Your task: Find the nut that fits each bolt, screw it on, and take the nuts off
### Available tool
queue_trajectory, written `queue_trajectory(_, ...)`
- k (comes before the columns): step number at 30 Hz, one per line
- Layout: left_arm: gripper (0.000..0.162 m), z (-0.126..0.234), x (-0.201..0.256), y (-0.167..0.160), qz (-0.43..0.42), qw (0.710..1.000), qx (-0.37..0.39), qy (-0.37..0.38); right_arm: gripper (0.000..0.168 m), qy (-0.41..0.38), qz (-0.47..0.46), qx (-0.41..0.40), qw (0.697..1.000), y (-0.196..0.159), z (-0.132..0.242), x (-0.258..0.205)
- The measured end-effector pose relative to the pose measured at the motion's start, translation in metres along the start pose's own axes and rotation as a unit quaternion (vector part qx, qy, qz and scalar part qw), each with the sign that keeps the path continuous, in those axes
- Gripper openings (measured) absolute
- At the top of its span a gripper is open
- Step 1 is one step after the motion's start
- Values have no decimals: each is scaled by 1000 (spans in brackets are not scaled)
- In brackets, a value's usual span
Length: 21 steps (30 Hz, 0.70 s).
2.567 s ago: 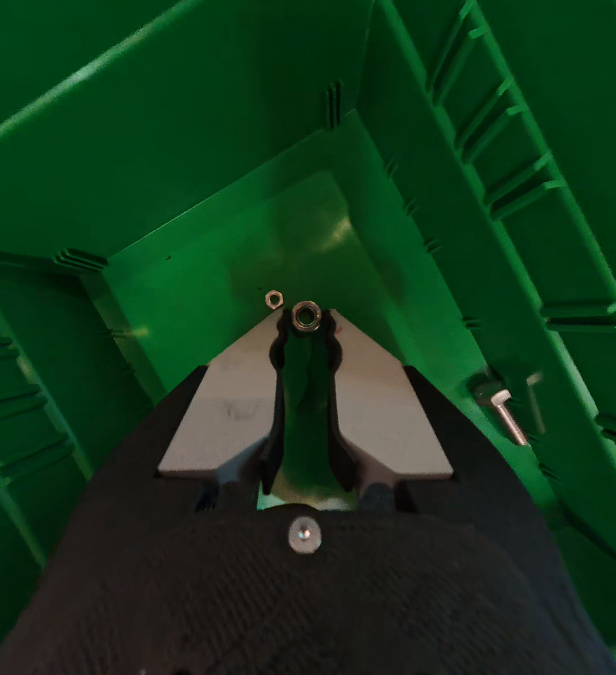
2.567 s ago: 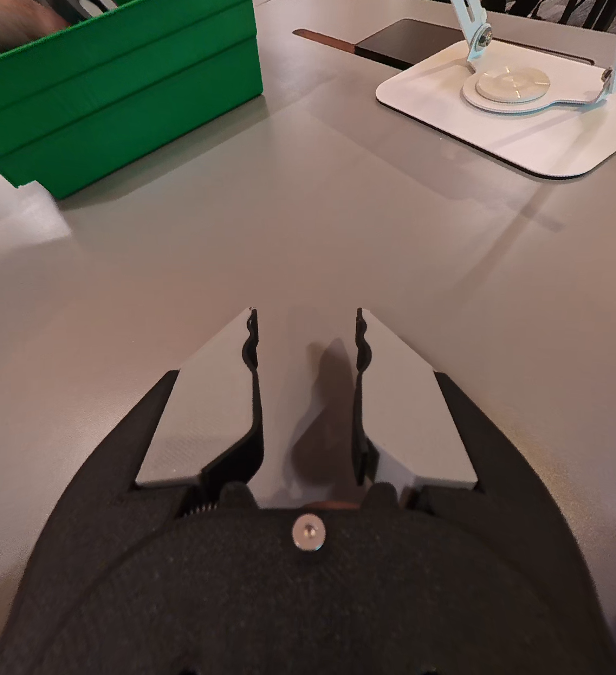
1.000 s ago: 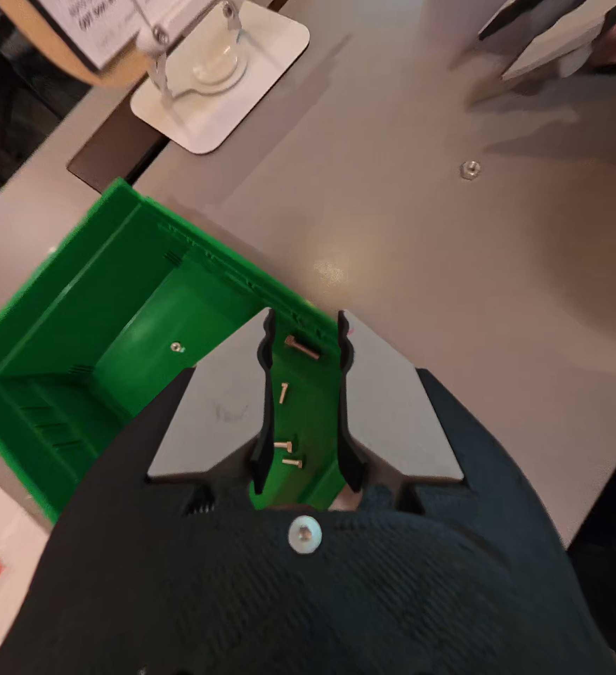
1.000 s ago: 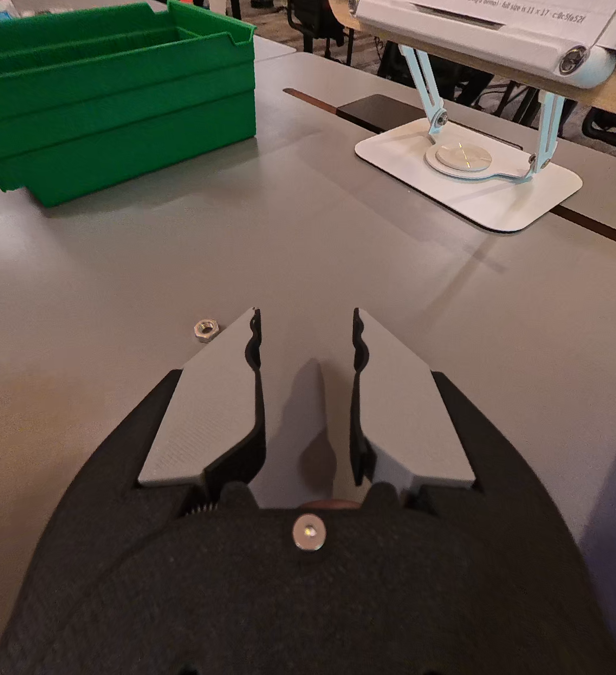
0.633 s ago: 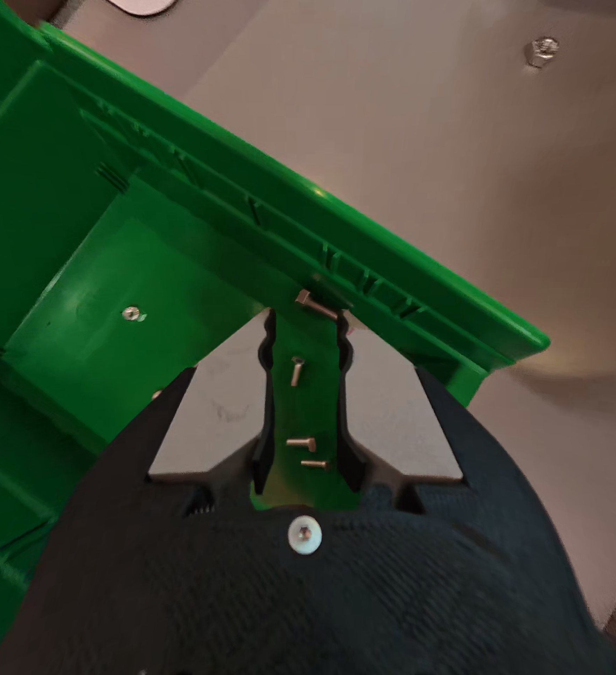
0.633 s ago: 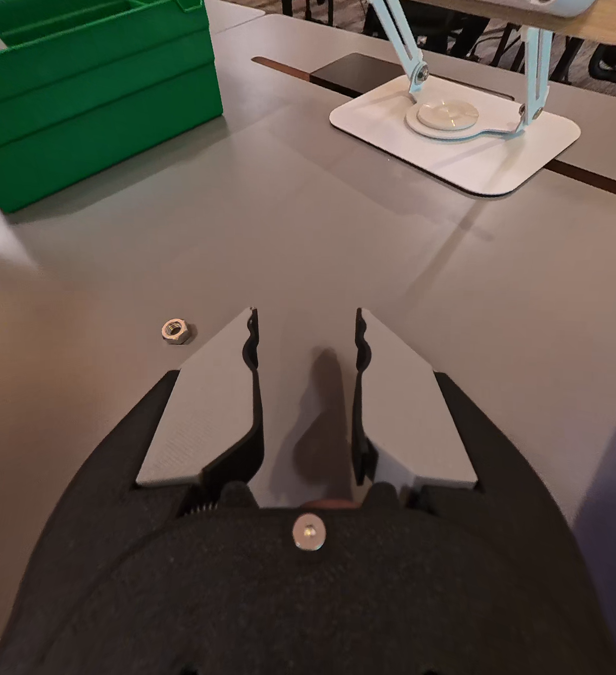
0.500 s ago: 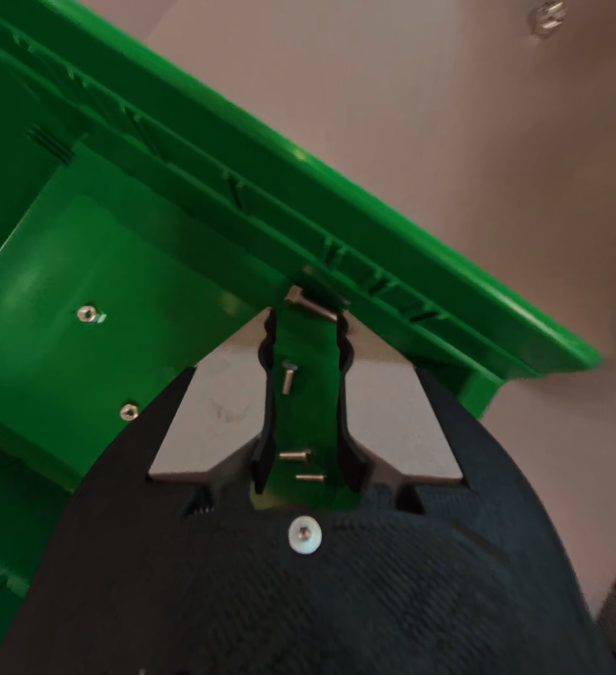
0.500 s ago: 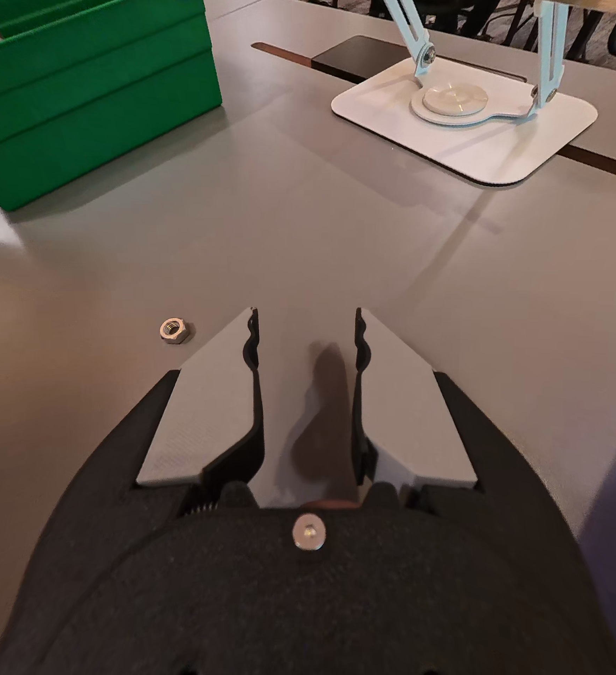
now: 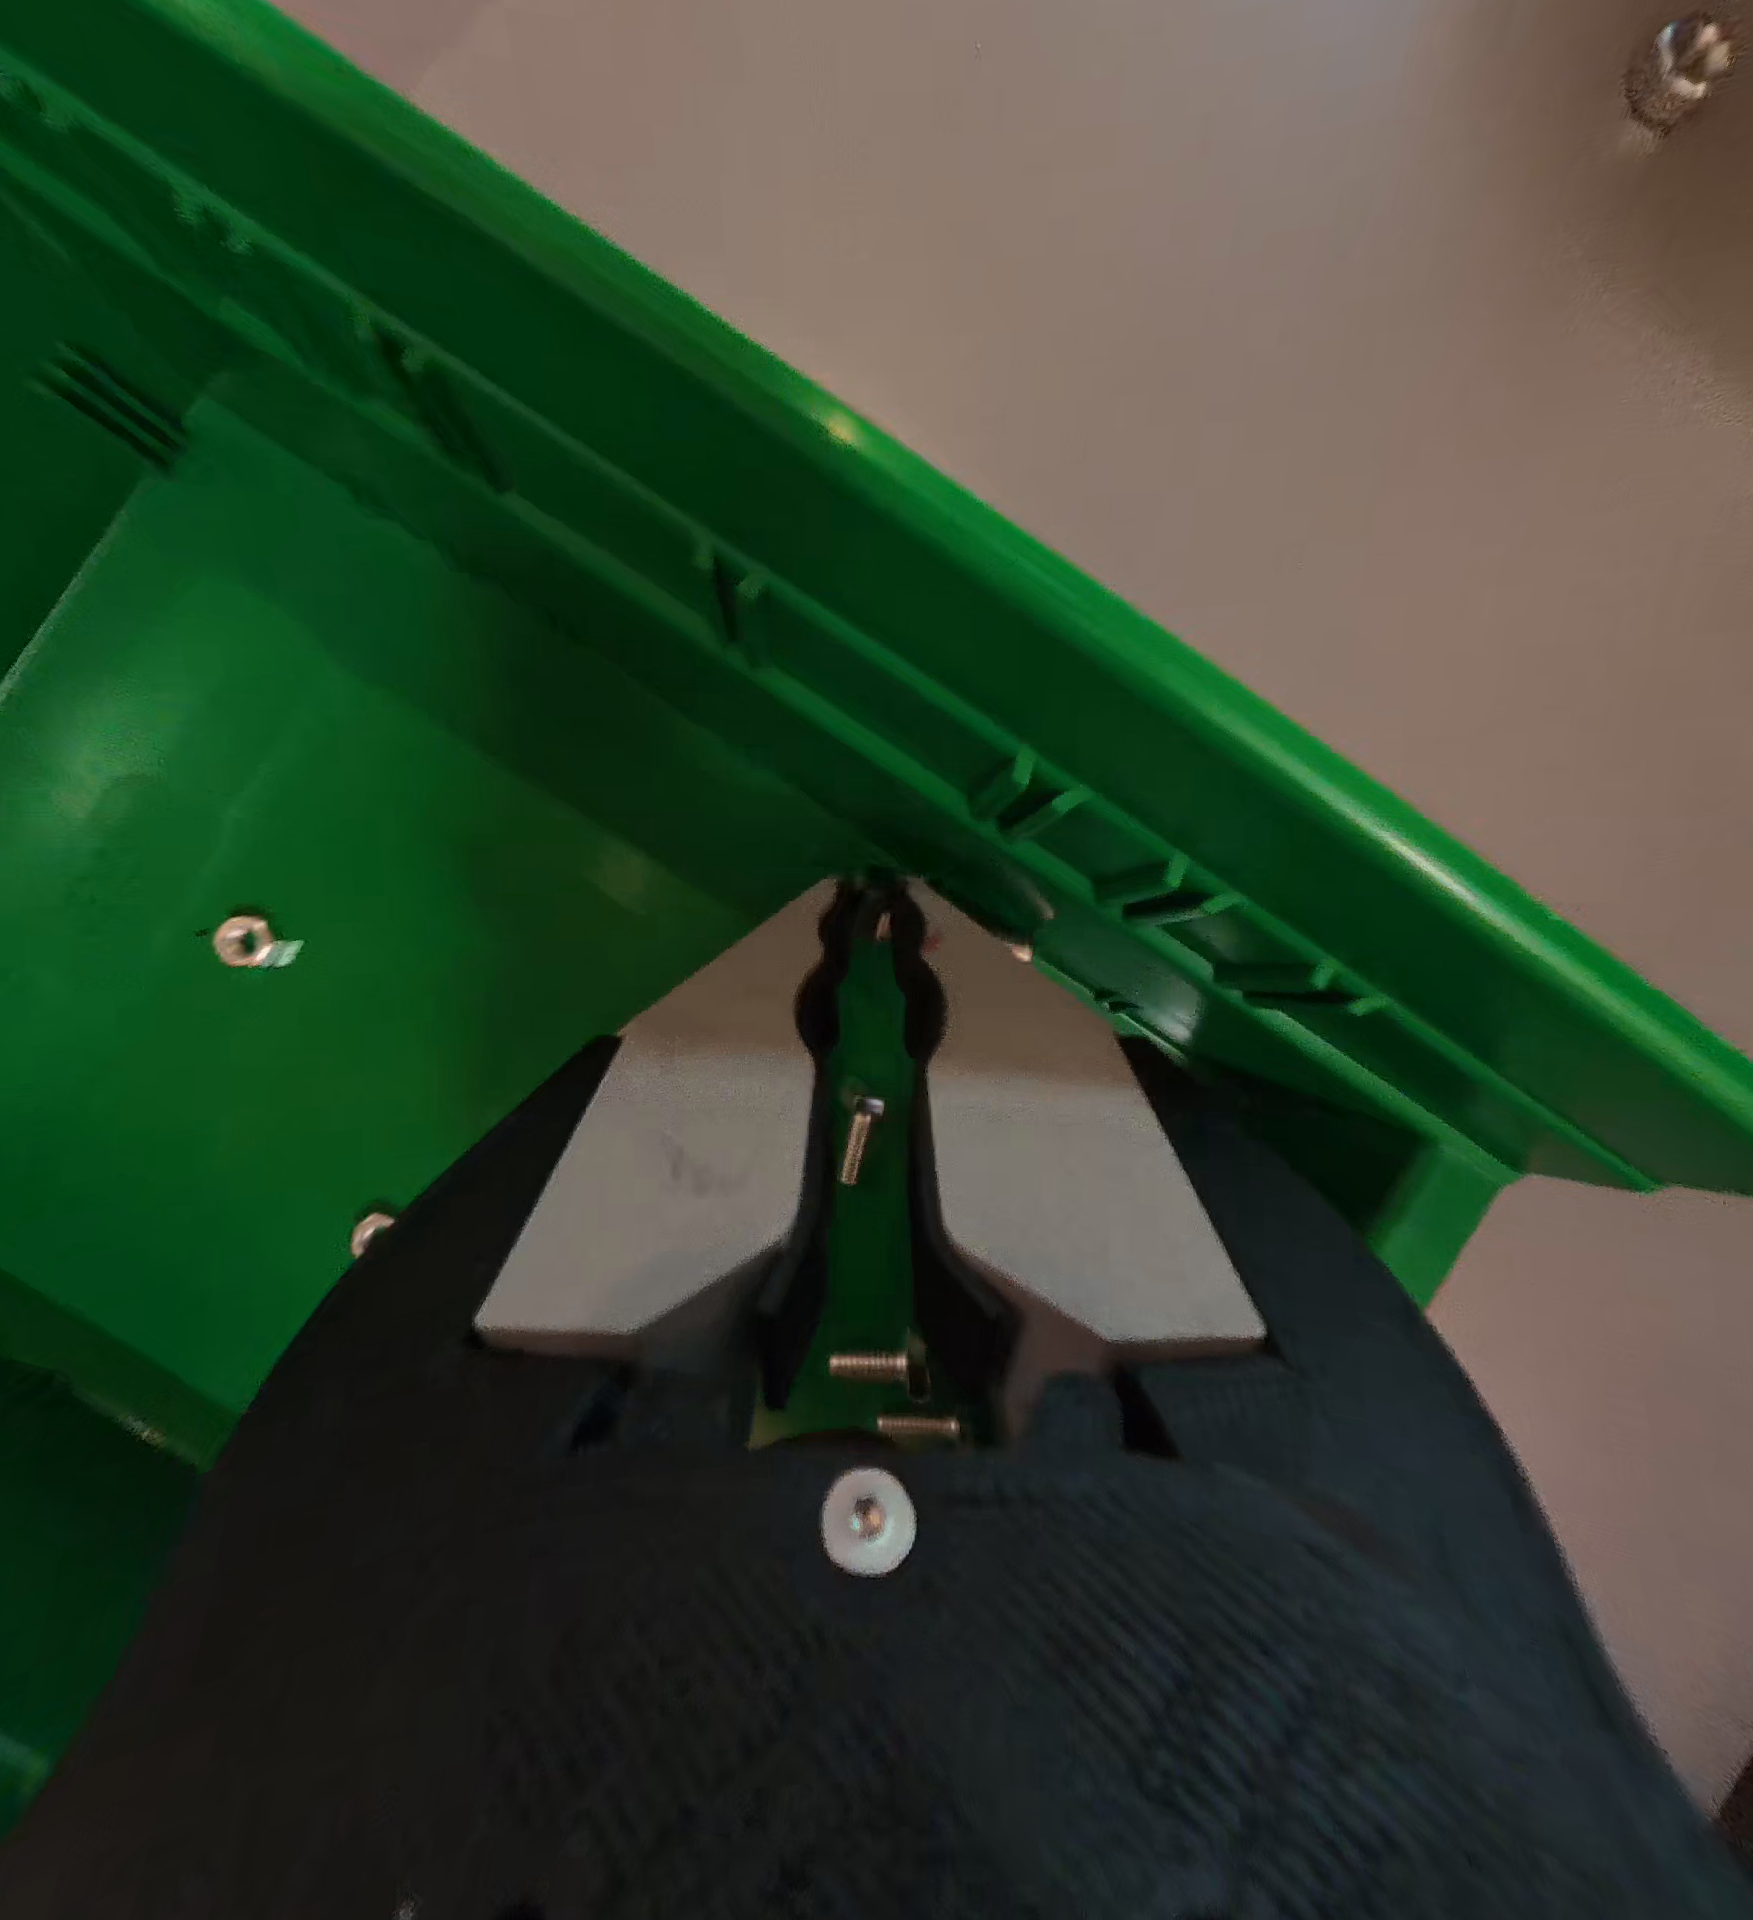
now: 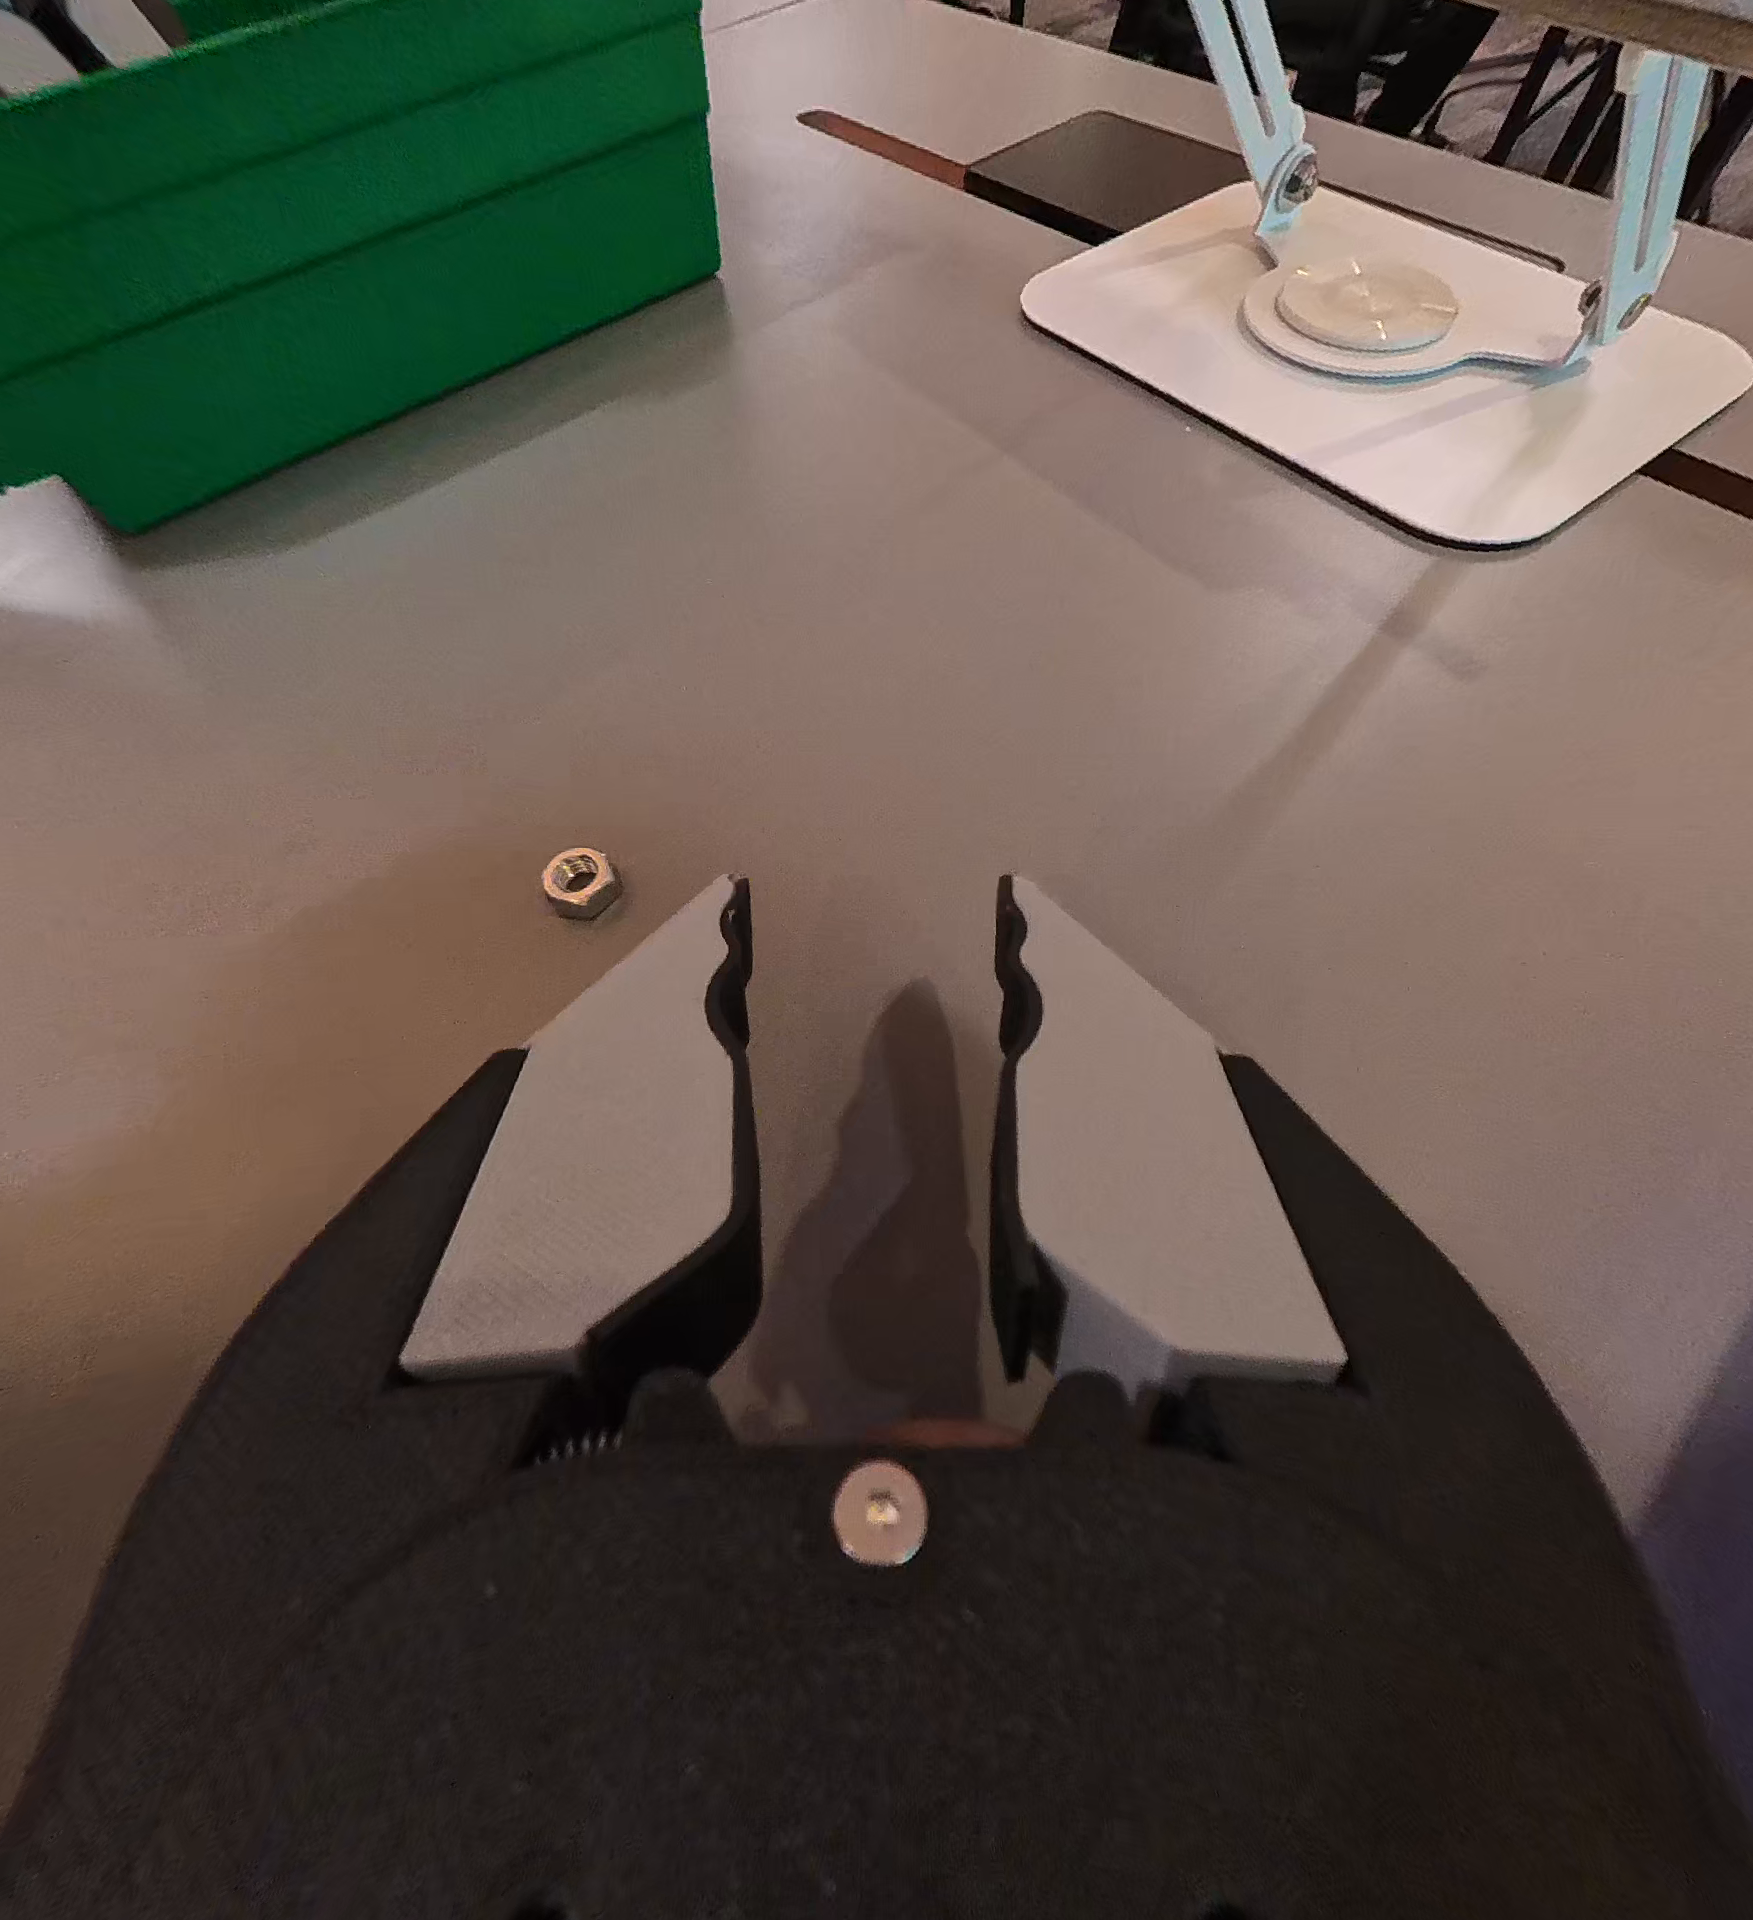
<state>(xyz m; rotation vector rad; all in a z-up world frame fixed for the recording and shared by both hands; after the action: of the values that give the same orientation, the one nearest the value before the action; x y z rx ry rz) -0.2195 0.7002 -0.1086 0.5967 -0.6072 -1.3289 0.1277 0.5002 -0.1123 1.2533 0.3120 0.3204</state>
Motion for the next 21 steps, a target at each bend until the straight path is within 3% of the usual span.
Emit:
queue_trajectory(3, 5, 20, -6, 12, 13, 999, 31, 33, 45, 18, -15, 10, 1000, 7, 3, -7)
queue_trajectory(11, 4, 50, -6, 25, 14, 993, 9, 117, 44, 37, 33, 36, 998, 23, 15, -30)
queue_trajectory(16, 5, 76, 10, 52, 8, 986, 64, 151, 44, 50, 34, 53, 997, 29, 19, -38)
queue_trajectory(19, 4, 83, 50, 92, -13, 983, 155, 98, 46, 88, 20, 76, 993, 33, 20, -49)
queue_trajectory(21, 4, 69, 90, 118, -37, 979, 196, 33, 48, 117, 39, 113, 986, 42, 24, -63)
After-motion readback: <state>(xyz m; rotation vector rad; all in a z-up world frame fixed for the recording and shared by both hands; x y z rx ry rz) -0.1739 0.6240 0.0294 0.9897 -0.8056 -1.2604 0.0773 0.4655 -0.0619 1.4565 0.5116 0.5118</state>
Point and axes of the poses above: each gripper's, where its closed fingertips meet, z back along the fingers, y out of its top, x = y × z across the jaws, the point moved 7 cm from there along z, back along the fingers, and after that the axes turned 12 degrees about x, right-handed, at the moved point
